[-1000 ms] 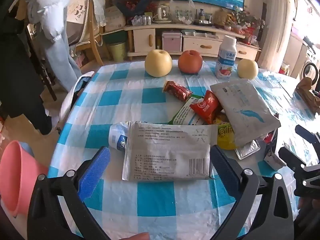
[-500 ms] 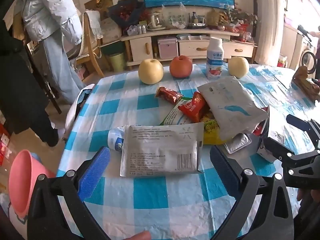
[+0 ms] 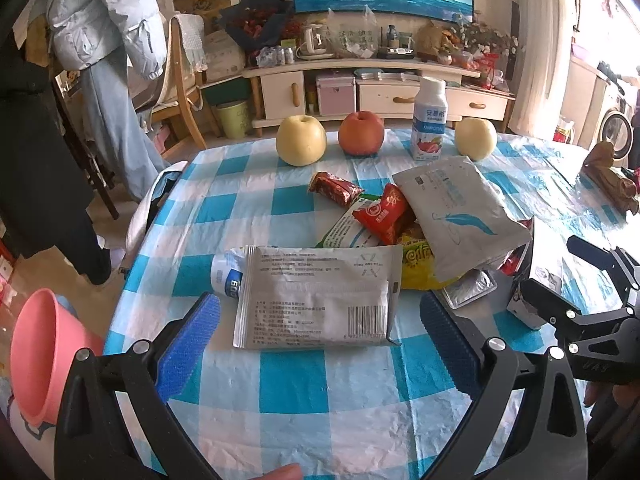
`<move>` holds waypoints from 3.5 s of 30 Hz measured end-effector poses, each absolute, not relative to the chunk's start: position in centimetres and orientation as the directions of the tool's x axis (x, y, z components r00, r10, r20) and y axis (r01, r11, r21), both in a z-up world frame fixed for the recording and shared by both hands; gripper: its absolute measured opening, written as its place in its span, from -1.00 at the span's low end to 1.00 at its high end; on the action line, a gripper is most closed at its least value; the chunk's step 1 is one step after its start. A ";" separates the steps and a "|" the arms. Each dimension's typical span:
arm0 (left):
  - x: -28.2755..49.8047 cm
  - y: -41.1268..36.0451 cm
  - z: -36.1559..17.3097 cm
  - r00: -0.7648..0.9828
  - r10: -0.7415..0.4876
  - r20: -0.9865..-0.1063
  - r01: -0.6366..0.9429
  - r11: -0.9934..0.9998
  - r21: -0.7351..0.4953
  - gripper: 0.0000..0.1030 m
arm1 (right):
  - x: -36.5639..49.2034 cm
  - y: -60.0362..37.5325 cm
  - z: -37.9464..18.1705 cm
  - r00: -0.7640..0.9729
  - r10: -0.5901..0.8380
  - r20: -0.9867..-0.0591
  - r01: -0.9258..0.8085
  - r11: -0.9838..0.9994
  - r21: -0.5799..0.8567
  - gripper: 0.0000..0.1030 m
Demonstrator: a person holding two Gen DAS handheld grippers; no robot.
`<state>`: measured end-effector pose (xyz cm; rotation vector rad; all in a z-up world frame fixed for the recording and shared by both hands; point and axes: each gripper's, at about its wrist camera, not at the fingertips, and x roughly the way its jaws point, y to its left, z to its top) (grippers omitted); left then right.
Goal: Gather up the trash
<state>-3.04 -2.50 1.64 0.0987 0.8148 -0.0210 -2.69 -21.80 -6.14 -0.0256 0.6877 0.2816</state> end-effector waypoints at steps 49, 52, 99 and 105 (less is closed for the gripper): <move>-2.7 -2.5 1.3 0.674 0.005 -0.738 0.055 0.997 0.057 0.92 | -2.7 -21.9 -6.1 0.734 0.248 -0.632 -0.265 0.962 0.069 0.93; -2.7 -2.5 1.3 0.673 0.007 -0.739 0.054 0.997 0.058 0.92 | -2.7 -21.9 -6.1 0.735 0.246 -0.632 -0.264 0.962 0.068 0.93; 1.2 -3.6 -3.0 0.581 -0.051 -0.812 0.099 0.995 0.009 0.09 | 9.9 -18.1 -6.1 0.581 0.358 -0.731 -0.357 0.919 0.167 0.42; 0.0 -4.8 -3.1 0.619 0.003 -0.786 0.111 0.990 0.091 0.45 | 9.9 -18.0 -6.1 0.579 0.360 -0.732 -0.365 0.917 0.162 0.09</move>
